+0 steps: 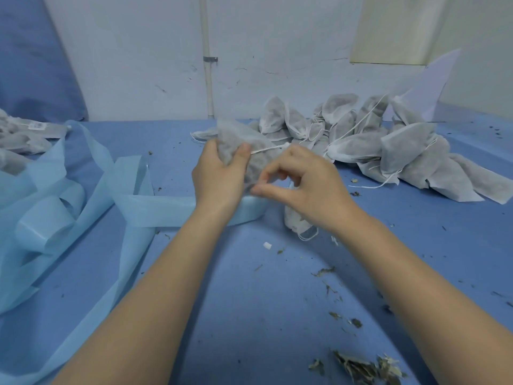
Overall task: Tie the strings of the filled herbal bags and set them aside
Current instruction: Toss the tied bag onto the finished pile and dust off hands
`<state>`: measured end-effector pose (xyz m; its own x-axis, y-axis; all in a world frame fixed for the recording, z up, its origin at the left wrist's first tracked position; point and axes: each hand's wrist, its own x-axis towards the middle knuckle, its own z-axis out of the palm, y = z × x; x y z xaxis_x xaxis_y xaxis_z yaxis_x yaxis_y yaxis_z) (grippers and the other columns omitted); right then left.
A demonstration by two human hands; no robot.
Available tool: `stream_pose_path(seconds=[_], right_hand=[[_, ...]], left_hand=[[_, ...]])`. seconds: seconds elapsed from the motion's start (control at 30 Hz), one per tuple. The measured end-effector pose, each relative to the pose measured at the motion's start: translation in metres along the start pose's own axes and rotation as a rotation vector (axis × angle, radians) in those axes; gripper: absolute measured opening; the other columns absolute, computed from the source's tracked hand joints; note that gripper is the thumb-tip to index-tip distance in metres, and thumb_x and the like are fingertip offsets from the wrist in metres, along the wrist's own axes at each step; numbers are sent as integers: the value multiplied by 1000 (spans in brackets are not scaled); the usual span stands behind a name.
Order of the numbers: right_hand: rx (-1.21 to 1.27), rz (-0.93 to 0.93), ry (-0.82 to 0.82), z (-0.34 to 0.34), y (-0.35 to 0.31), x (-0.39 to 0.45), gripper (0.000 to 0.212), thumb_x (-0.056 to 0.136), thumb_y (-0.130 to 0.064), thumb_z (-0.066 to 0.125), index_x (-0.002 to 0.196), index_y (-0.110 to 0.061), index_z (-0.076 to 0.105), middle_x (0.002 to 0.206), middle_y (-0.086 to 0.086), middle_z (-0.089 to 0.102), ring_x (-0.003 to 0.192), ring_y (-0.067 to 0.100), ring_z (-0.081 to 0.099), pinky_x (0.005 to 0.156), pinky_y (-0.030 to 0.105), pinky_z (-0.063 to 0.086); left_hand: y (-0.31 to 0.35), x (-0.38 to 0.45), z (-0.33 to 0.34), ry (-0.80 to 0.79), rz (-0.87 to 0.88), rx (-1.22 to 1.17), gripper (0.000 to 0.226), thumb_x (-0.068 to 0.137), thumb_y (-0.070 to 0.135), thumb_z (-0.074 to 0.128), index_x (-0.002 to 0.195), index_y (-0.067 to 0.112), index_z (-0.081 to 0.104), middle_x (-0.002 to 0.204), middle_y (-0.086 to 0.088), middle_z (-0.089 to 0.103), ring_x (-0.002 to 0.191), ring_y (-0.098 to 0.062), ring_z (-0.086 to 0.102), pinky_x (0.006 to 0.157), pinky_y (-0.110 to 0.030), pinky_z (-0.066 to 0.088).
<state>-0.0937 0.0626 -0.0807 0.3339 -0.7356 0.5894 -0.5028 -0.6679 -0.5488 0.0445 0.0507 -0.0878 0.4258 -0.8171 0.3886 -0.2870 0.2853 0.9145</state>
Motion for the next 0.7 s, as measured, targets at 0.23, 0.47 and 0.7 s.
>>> stream_pose_path(seconds=[0.23, 0.47, 0.7], right_hand=[[-6, 78, 199, -13, 7, 5, 17, 77, -28, 78, 75, -29, 61, 80, -6, 46, 73, 1, 43, 68, 12, 34], [-95, 75, 241, -13, 12, 4, 15, 75, -29, 79, 83, -19, 70, 85, -14, 42, 89, 5, 45, 77, 8, 31], [-27, 150, 235, -14, 12, 4, 40, 77, -26, 78, 112, -23, 59, 116, -4, 57, 113, 13, 46, 93, 15, 31]], left_hand=[[6, -8, 0, -206, -8, -119, 15, 88, 21, 63, 103, 18, 62, 98, 2, 69, 96, -18, 64, 91, -38, 50], [14, -12, 1, -324, -94, -284, 33, 72, 20, 68, 102, 7, 63, 102, -9, 70, 101, -29, 65, 91, -46, 48], [15, -16, 2, -380, -75, -269, 45, 62, 21, 67, 104, 6, 59, 100, -8, 69, 95, -26, 65, 88, -45, 50]])
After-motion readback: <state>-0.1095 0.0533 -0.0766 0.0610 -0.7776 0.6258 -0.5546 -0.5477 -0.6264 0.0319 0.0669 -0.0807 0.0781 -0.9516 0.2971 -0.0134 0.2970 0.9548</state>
